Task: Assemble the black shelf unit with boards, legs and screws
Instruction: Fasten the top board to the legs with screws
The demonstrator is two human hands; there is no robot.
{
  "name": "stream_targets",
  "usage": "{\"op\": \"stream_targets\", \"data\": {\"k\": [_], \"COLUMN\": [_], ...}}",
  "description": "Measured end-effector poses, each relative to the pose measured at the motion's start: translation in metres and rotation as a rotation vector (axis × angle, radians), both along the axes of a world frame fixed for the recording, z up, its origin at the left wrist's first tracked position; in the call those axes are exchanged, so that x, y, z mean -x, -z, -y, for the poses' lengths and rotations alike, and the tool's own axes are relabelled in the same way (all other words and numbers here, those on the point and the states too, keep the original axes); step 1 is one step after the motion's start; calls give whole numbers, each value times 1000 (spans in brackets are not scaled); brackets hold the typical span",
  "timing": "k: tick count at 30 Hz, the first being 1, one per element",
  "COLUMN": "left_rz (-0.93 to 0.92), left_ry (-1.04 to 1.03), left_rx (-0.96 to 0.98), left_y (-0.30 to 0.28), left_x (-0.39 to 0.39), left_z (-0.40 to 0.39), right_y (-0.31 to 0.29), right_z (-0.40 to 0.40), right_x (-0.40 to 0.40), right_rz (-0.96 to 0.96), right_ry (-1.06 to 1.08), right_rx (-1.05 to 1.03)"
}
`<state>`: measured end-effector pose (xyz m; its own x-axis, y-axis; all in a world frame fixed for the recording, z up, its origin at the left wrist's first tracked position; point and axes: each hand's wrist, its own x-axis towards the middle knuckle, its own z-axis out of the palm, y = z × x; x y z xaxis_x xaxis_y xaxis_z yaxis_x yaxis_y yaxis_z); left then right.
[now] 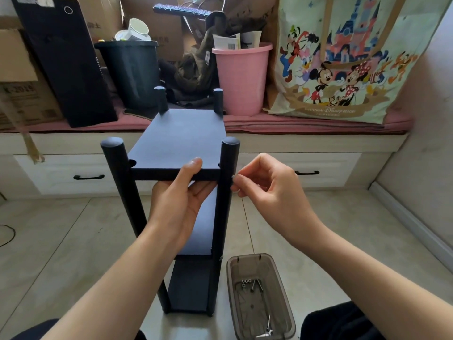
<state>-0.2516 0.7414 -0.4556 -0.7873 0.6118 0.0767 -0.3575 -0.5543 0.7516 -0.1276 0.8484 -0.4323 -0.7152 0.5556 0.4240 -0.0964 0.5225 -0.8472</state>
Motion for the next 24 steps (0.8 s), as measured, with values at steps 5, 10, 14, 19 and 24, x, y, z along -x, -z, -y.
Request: {"op": "stream_targets", "data": {"k": [5, 10, 14, 19, 24], "left_rz": [8, 19, 8, -8, -27], "left_ry": [-2, -2, -4, 11, 34], "left_rx": [-8, -1, 5, -3, -5], "left_y": [-3, -2, -4, -5, -3], "left_x": [-1, -2, -2, -2, 1], "left_z": [1, 1, 1, 3, 4], "right_y": [-1, 0, -3, -4, -6], "right_z": [0, -2, -8, -15, -19], "right_x": [2, 2, 4, 6, 9], "right_rz": [-1, 10, 22, 53, 160], "right_ry": [-16, -26, -58, -96, -189], "right_rx": [6, 7, 174, 274, 243]}}
